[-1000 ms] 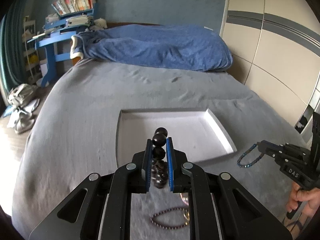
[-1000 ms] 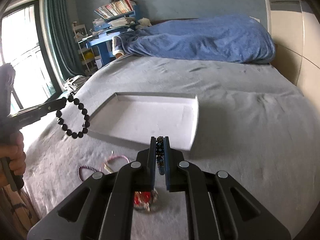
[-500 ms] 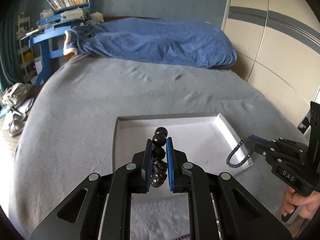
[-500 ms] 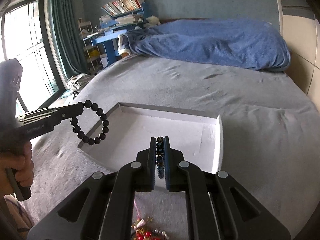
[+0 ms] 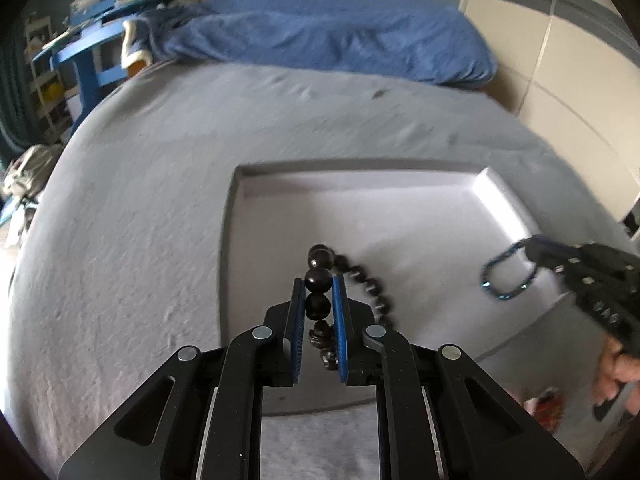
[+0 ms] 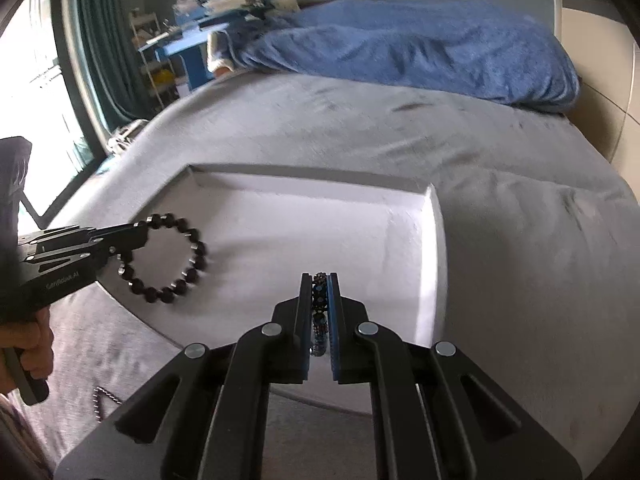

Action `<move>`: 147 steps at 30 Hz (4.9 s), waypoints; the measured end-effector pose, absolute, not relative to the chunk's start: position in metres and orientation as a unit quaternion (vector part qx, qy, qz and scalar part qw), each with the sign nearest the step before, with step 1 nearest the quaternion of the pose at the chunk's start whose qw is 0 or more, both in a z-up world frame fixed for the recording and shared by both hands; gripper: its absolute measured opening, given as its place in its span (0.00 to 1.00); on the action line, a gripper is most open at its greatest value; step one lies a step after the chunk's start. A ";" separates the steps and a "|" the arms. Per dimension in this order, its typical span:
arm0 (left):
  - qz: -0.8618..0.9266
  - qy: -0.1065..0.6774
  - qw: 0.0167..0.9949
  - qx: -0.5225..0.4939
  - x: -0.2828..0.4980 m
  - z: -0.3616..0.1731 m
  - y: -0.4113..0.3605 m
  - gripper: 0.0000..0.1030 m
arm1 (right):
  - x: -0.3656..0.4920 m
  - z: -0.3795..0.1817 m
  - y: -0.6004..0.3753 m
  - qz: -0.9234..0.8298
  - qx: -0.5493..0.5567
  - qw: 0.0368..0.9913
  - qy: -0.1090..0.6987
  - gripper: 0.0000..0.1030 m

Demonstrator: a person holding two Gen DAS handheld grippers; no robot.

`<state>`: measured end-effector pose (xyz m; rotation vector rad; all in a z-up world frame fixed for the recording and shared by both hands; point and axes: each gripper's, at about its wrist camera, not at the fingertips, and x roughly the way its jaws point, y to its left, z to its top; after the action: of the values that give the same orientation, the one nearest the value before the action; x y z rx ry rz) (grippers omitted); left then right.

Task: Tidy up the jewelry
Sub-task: 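Carry both bracelets into the grey tray and open both tools to release them, then withdraw both tools from the tray back over the jewelry pile, then grasp the dark red bead bracelet with the left tool while the right tool grasps the silver hoop, then set the red bracelet on the black one while the right tool drops the hoop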

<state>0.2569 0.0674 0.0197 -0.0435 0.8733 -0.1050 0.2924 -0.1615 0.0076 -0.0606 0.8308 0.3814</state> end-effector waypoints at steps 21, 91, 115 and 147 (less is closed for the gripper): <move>-0.019 0.407 0.913 -0.002 0.234 0.019 0.064 0.71 | 0.282 0.001 -0.185 0.165 -0.013 0.907 0.387 0.47; -0.010 0.449 0.892 -0.044 0.121 0.003 0.067 0.06 | 0.151 -0.033 -0.183 0.221 -0.005 0.858 0.464 0.52; -0.029 0.480 0.875 -0.061 0.127 -0.014 0.065 0.14 | 0.153 0.002 -0.206 0.203 0.033 0.899 0.387 0.49; -0.108 0.354 0.927 -0.063 0.114 0.063 0.051 0.06 | 0.168 0.014 -0.190 0.222 0.002 0.905 0.362 0.49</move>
<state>0.1135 0.0506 0.0631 -0.1287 0.7264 -0.2208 0.1685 -0.1902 0.0144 0.0049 0.7477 0.4595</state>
